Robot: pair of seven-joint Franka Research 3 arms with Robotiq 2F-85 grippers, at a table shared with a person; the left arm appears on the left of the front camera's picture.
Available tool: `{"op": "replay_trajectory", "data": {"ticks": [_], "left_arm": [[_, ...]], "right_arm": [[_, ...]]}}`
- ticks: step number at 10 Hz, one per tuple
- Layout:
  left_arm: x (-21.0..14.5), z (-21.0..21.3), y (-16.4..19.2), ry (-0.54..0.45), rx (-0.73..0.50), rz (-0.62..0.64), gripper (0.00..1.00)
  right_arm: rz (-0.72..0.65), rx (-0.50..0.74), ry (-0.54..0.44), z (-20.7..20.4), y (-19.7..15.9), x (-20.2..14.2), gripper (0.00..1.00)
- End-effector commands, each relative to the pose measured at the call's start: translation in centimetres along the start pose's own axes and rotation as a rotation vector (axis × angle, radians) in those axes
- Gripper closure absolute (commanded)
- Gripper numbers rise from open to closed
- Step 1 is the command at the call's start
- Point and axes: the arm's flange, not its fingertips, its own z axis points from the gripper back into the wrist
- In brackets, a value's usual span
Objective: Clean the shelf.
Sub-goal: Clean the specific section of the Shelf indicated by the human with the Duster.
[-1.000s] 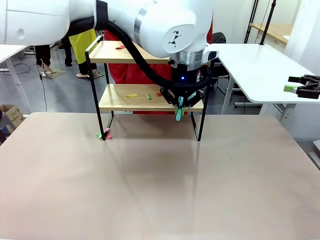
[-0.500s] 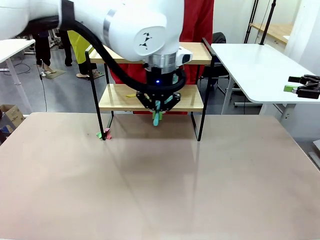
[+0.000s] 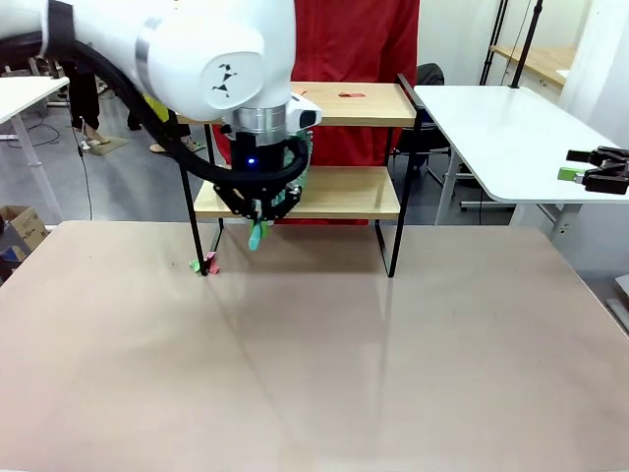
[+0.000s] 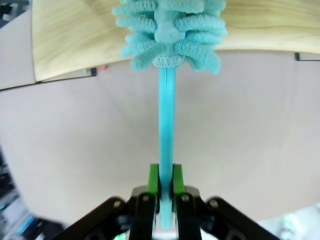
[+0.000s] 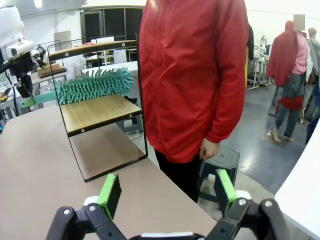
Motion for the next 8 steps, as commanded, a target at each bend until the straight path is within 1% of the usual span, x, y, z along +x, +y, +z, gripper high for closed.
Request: {"op": "replay_trajectory", "data": {"ticks": [1, 2, 3, 4, 5, 6, 7, 8], "left_arm": [[-1.7, -0.8, 3.3, 0.04, 0.01, 0.018, 0.87], [-2.4, -0.5, 4.4, 0.036, 0.042, 0.054, 0.87], [-3.1, -0.1, 5.2, 0.044, 0.149, 0.12, 0.87], [-3.7, 0.4, 5.8, 0.053, 0.182, 0.133, 0.87], [-4.3, 0.4, 6.2, 0.07, 0.258, 0.161, 0.87], [-4.9, 0.6, 6.6, 0.076, 0.307, 0.192, 0.87], [-5.7, 1.3, 7.2, 0.057, 0.362, 0.256, 0.87], [-6.6, 2.4, 7.1, 0.023, 0.404, 0.298, 0.87]], "right_arm": [[-0.012, -0.015, 0.011, -0.2, 0.1, 0.8, 0.0], [-0.012, -0.015, 0.011, -0.2, 0.1, 0.8, 0.0], [-0.012, -0.015, 0.011, -0.2, 0.1, 0.8, 0.0], [-0.012, -0.015, 0.011, -0.2, 0.1, 0.8, 0.0], [-0.012, -0.015, 0.011, -0.2, 0.1, 0.8, 0.0], [-0.012, -0.015, 0.011, -0.2, 0.1, 0.8, 0.0], [-0.012, -0.015, 0.011, -0.2, 0.1, 0.8, 0.0], [-0.012, -0.015, 0.011, -0.2, 0.1, 0.8, 0.0]]}}
